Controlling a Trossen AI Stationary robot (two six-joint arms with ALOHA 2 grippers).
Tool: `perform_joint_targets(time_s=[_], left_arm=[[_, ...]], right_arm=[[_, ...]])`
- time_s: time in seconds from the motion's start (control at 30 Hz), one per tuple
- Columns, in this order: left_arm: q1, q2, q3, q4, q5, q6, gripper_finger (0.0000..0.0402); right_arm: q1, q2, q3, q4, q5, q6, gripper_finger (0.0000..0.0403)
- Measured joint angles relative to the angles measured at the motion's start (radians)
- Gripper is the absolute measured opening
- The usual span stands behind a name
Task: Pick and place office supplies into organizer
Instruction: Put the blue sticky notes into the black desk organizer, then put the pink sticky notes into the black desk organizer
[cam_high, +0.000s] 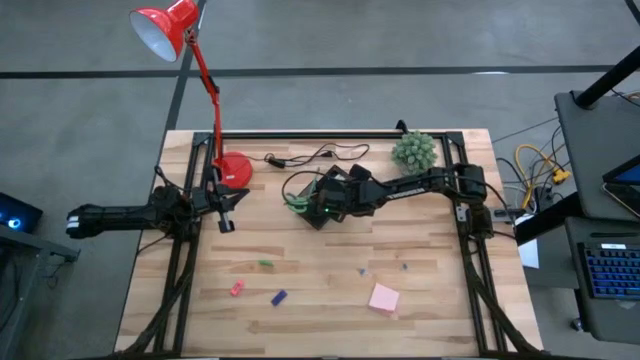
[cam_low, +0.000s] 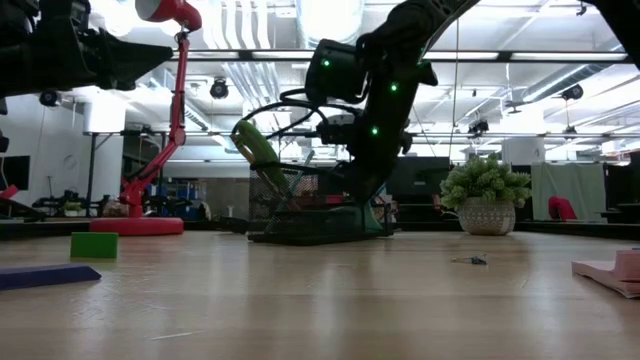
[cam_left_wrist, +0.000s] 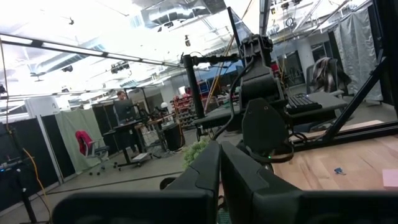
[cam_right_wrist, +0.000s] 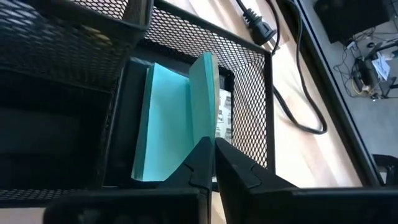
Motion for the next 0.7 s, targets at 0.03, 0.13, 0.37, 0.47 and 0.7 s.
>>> perform_joint_targets(time_s=[0.03,0.13,0.37,0.47,0.7], left_arm=[[0.000,0.000,0.000,0.000,0.000,0.000,0.0000],[0.000,0.000,0.000,0.000,0.000,0.000,0.0000],[0.000,0.000,0.000,0.000,0.000,0.000,0.0000],[0.000,0.000,0.000,0.000,0.000,0.000,0.0000],[0.000,0.000,0.000,0.000,0.000,0.001,0.0000]], right_arm=[[0.000,-0.001,0.000,0.000,0.000,-0.005,0.0010],[0.000,-0.009,0.000,-0.004,-0.002,-0.012,0.0018],[0.000,-0.030,0.000,-0.008,-0.054,-0.017,0.0068],[0.000,-0.035,0.000,-0.007,-0.049,-0.023,0.0090],[0.013,-0.085,0.000,0.014,-0.047,-0.069,0.0118]])
